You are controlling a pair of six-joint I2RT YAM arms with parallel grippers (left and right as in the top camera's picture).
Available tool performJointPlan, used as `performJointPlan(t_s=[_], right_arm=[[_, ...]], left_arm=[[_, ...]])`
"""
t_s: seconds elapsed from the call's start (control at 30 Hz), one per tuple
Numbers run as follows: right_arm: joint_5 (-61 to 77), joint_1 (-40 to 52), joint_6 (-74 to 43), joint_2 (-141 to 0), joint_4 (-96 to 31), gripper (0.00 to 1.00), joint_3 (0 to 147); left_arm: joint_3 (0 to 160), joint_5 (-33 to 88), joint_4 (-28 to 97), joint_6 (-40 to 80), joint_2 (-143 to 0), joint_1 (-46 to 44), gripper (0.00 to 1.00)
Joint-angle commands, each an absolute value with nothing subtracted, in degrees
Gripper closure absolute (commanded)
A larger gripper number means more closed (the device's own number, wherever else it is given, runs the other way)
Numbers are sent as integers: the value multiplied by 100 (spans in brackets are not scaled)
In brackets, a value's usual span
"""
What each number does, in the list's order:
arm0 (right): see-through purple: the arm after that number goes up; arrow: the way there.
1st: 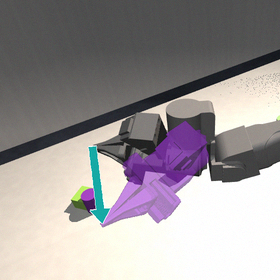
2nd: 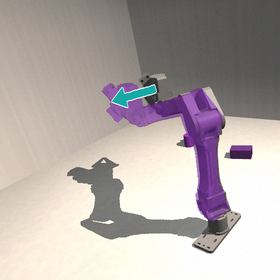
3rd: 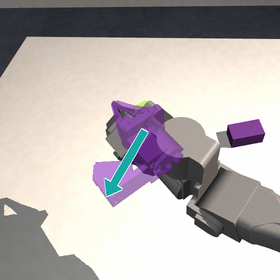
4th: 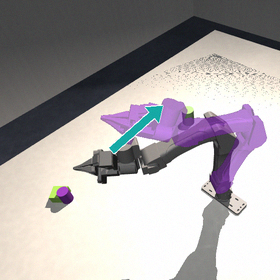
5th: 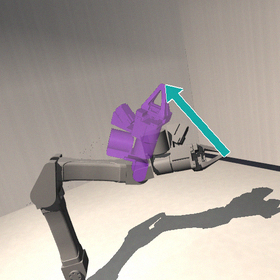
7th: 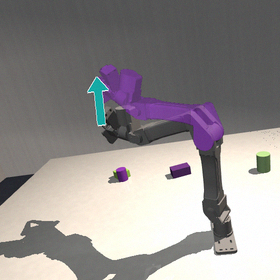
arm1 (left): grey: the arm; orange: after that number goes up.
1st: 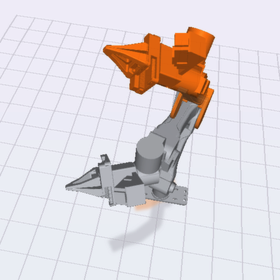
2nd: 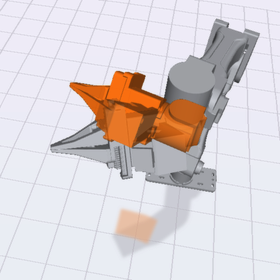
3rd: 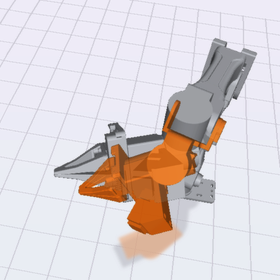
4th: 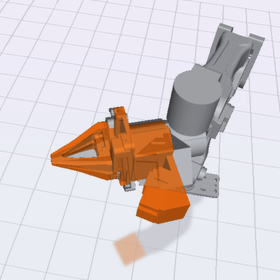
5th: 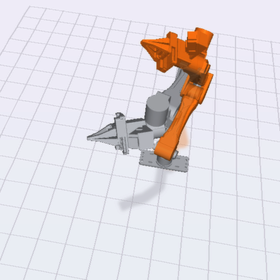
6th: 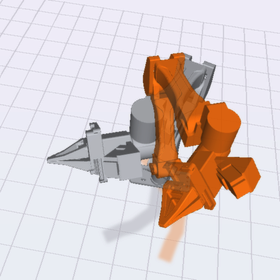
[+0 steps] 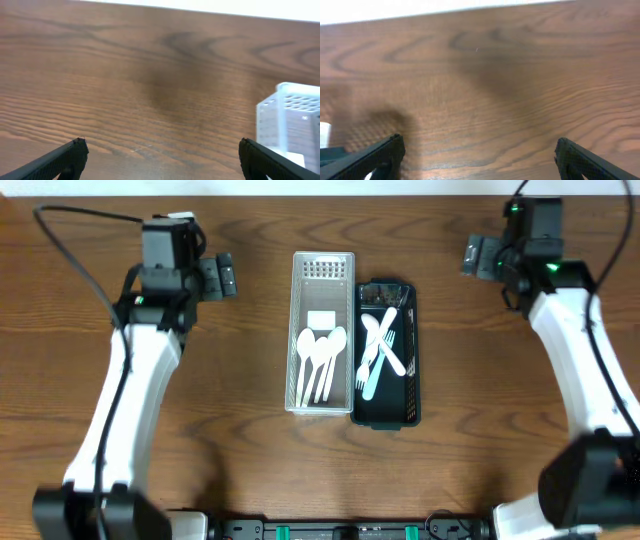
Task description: Pack container
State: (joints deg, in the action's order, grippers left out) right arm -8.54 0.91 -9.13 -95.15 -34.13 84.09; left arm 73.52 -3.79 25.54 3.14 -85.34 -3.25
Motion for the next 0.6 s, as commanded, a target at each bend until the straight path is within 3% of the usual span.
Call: performJointPlan(t_s=[0.0, 0.27, 0.57], right_arm=[[-967, 34, -875, -8770, -3441, 1, 8125], [-972, 47, -919, -6987, -3006, 1, 6313], [-1118, 576, -1168, -4576, -3144, 1, 4112]], left_arm=[[6812, -211, 2265, 259, -7795, -311, 2], [4530, -196, 910, 255, -5885, -412, 2], [2877, -193, 1007, 252, -3583, -1157, 2]])
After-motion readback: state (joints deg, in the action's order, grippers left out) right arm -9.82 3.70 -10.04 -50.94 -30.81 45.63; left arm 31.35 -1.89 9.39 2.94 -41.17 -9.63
